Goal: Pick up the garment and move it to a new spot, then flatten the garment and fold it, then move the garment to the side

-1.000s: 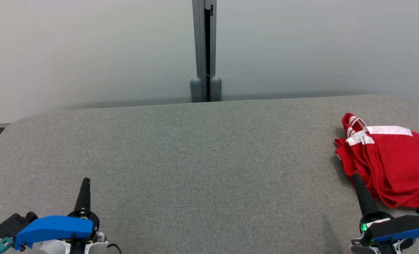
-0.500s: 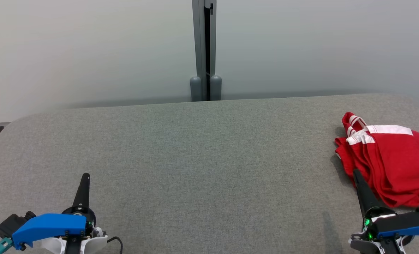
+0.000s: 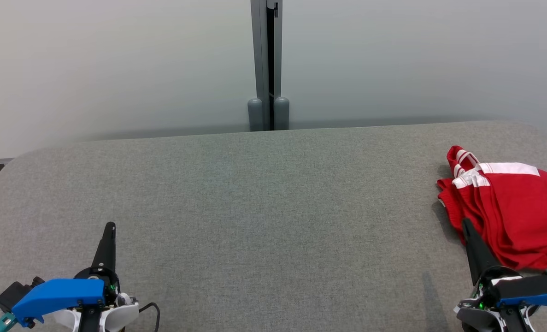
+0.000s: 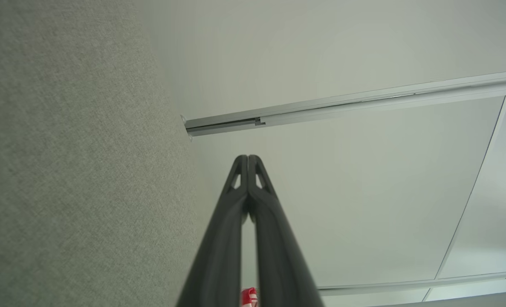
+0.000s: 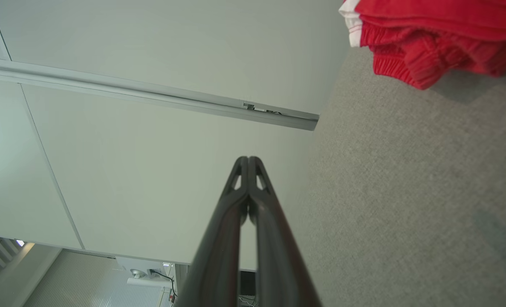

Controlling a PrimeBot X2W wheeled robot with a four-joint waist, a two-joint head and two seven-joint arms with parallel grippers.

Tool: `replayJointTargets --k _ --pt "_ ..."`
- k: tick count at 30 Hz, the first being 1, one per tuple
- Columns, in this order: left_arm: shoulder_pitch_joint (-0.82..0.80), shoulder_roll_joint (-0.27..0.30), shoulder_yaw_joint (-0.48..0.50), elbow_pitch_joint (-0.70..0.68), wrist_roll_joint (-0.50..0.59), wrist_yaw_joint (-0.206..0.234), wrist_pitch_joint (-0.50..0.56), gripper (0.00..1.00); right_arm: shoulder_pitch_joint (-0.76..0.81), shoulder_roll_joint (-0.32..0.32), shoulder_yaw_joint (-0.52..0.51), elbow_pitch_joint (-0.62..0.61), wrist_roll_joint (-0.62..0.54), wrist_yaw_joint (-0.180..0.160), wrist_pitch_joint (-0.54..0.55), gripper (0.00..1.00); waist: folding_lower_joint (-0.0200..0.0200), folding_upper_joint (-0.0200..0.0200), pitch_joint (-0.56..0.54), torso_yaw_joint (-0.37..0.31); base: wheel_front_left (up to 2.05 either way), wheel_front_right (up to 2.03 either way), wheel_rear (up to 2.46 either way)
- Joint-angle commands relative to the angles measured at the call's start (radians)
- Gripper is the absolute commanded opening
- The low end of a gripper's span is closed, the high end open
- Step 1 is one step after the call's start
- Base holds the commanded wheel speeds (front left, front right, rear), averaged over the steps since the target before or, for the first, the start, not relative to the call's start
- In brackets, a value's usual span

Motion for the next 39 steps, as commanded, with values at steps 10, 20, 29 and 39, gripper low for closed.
replayJointTargets --k 10,20,29,39 --pt "-0.023 -0.017 0.031 -0.009 -0.065 -0.021 0.025 0.00 -0.033 -0.004 -0.005 0.017 0.089 0.000 0.006 0.00 0.0000 0.0000 0.003 0.000 0.00 0.00 0.00" --pt "-0.025 -0.032 0.052 -0.010 -0.119 -0.032 0.042 0.00 -0.041 -0.005 -0.006 0.032 0.159 0.000 0.009 0.00 0.0000 0.0000 0.006 -0.001 0.00 0.00 0.00" --pt "-0.025 -0.037 0.059 -0.010 -0.135 -0.035 0.048 0.00 -0.046 -0.005 -0.007 0.037 0.177 0.000 0.009 0.00 0.0000 0.0000 0.008 -0.001 0.00 0.00 0.00" --pt "-0.025 -0.037 0.059 -0.010 -0.135 -0.035 0.048 0.00 -0.045 -0.005 -0.006 0.037 0.177 0.000 0.009 0.00 0.0000 0.0000 0.008 -0.001 0.00 0.00 0.00"
